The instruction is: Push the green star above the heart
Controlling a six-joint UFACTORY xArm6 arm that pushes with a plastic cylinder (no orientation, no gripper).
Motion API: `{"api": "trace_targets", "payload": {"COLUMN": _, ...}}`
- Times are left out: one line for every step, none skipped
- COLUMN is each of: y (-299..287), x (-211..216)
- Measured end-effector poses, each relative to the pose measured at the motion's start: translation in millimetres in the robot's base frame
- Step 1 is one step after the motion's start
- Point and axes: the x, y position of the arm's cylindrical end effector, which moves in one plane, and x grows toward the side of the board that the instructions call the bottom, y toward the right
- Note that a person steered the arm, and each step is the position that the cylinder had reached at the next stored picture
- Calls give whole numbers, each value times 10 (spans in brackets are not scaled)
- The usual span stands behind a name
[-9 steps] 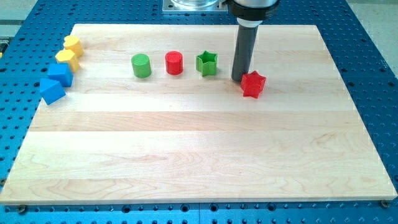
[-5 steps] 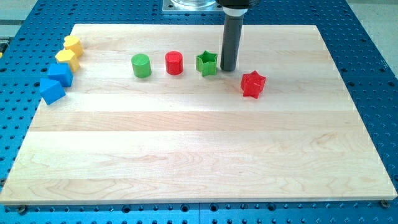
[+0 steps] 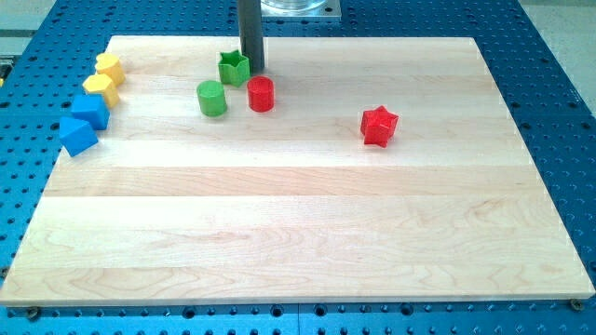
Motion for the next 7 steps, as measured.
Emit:
{"api": "trace_targets", "payload": {"y": -16, "x": 198}}
{"api": "trace_targets", "payload": {"y": -627, "x": 42}}
{"api": "trace_targets", "payload": {"y": -1090, "x": -209}}
{"api": "trace_targets", "payload": {"y": -756, "x": -240}}
{"api": "trace_targets", "payload": {"y": -785, "x": -389}}
{"api": "trace_targets", "payload": {"y": -1237, "x": -455}}
{"api": "trace_targets", "payload": {"y": -1323, "x": -490}}
